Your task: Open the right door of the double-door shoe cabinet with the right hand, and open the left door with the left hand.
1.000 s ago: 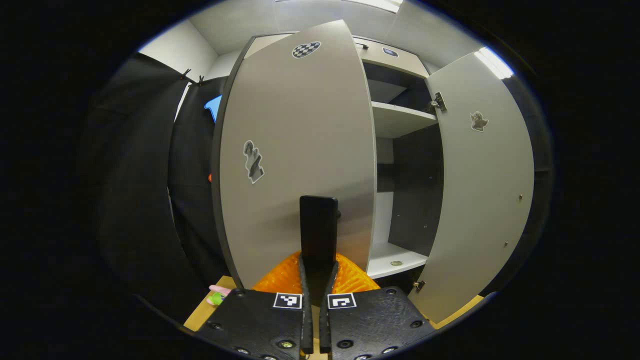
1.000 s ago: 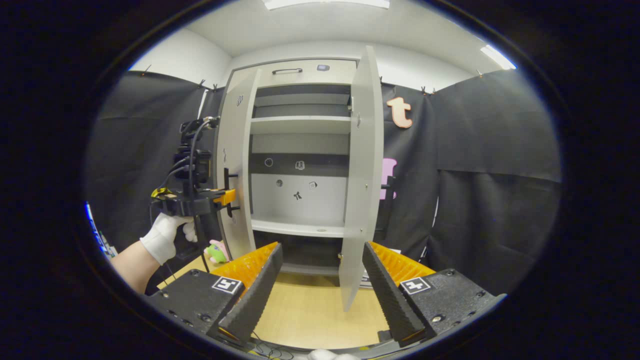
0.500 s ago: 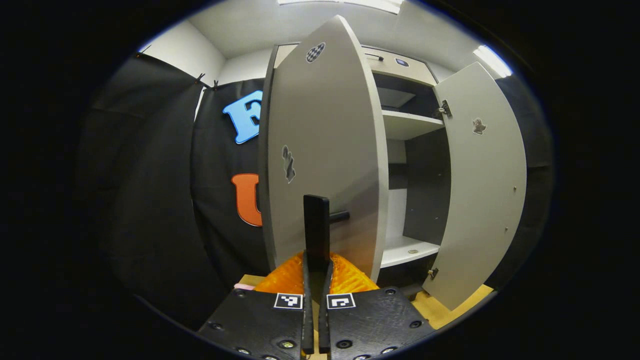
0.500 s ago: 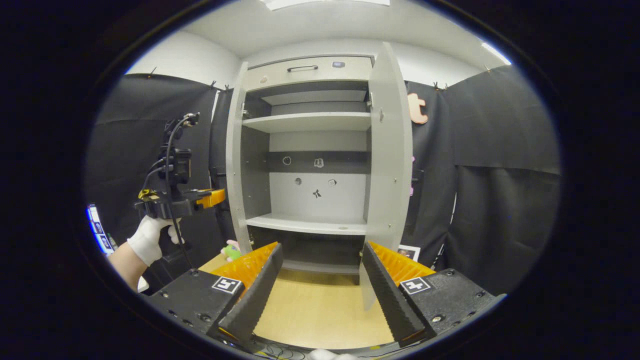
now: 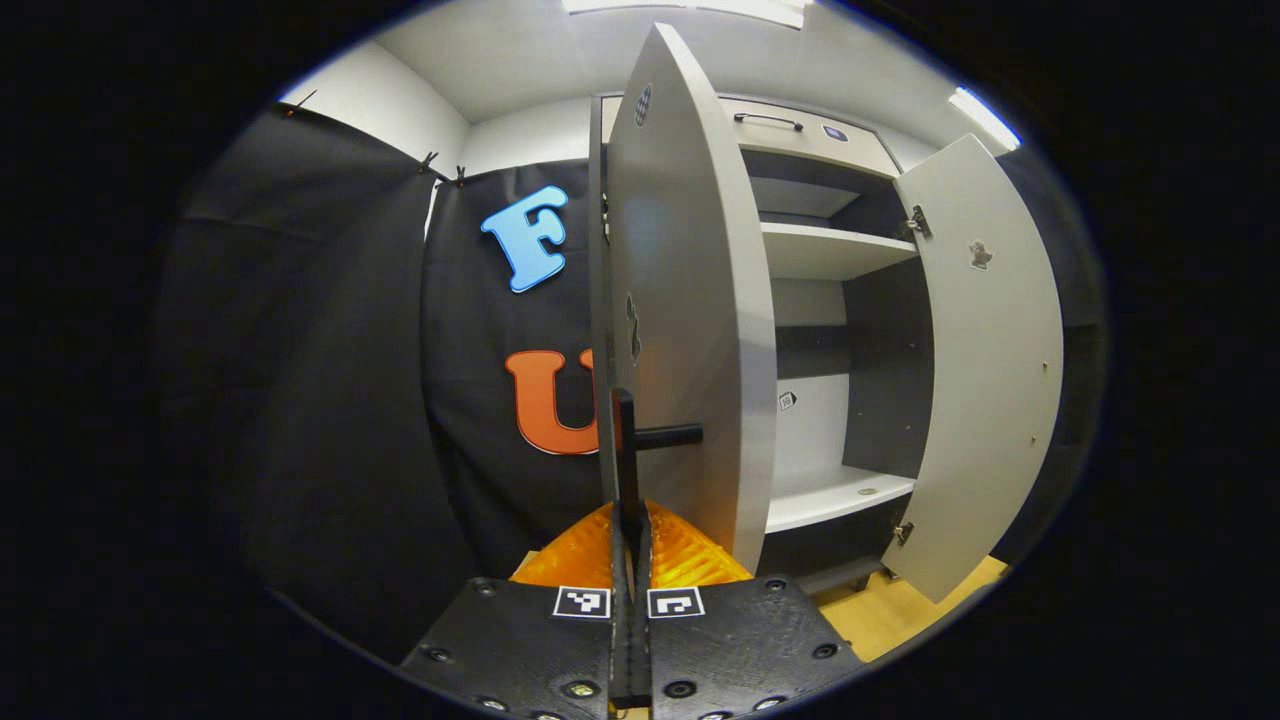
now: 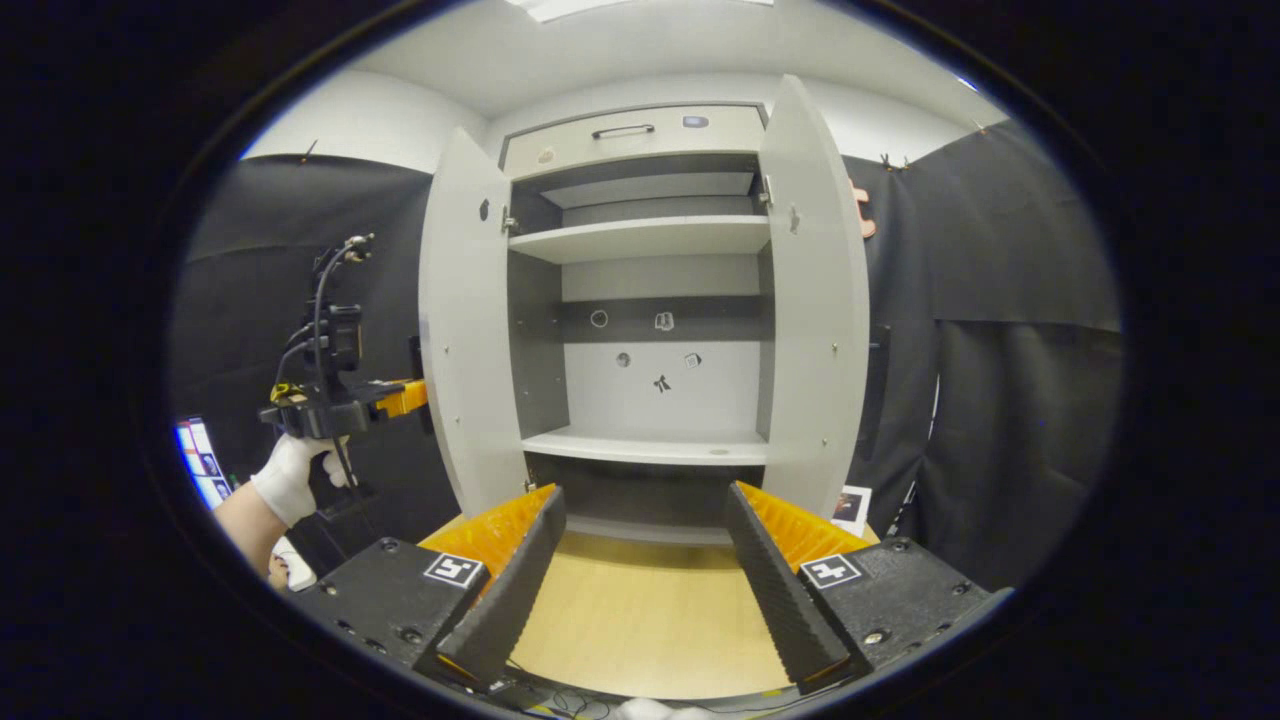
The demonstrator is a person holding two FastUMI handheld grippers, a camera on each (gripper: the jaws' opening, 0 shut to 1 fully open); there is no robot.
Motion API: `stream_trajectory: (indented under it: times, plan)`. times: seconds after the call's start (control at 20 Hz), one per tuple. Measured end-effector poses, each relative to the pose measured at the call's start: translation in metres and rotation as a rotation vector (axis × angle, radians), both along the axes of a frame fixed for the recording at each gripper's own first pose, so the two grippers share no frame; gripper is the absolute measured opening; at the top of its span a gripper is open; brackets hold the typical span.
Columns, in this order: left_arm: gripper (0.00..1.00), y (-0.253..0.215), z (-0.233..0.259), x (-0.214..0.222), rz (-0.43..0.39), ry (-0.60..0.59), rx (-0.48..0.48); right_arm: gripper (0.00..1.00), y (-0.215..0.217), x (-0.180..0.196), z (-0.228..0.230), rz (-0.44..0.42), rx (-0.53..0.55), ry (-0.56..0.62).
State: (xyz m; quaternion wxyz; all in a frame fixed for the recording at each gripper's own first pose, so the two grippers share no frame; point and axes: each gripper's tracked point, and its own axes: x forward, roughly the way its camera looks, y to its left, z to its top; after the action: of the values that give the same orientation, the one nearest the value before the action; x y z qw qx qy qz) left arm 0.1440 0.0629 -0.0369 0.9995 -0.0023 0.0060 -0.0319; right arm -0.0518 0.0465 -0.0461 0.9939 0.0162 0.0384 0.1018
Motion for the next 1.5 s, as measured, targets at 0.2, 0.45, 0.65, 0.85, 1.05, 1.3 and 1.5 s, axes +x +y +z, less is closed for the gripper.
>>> stream_trajectory:
  times: [0.2,0.45,0.65,0.85,1.05,1.3,1.5]
  plan:
    - [0.00,0.024,-0.004,0.002,-0.002,0.010,-0.008,1.00,0.006,0.001,0.002,0.016,0.014,-0.003]
    - [0.00,0.052,-0.006,0.006,-0.028,0.005,-0.058,1.00,0.009,-0.001,0.004,0.001,0.017,-0.009]
    - [0.00,0.055,-0.006,0.006,-0.048,-0.010,-0.037,1.00,0.011,0.005,0.000,-0.009,0.011,0.000]
    - [0.01,0.055,-0.007,0.004,-0.043,-0.019,-0.010,1.00,0.016,0.006,0.001,0.005,-0.005,0.005]
    - [0.02,0.058,-0.015,0.001,-0.030,0.002,-0.021,1.00,0.020,0.005,0.007,0.014,-0.013,-0.010]
    - [0.53,0.072,-0.028,-0.024,-0.006,0.019,-0.019,1.00,0.022,0.007,0.012,0.023,-0.031,-0.023]
    - [0.95,0.087,-0.049,-0.047,0.074,0.046,-0.053,1.00,0.021,0.010,0.013,0.018,-0.044,-0.029]
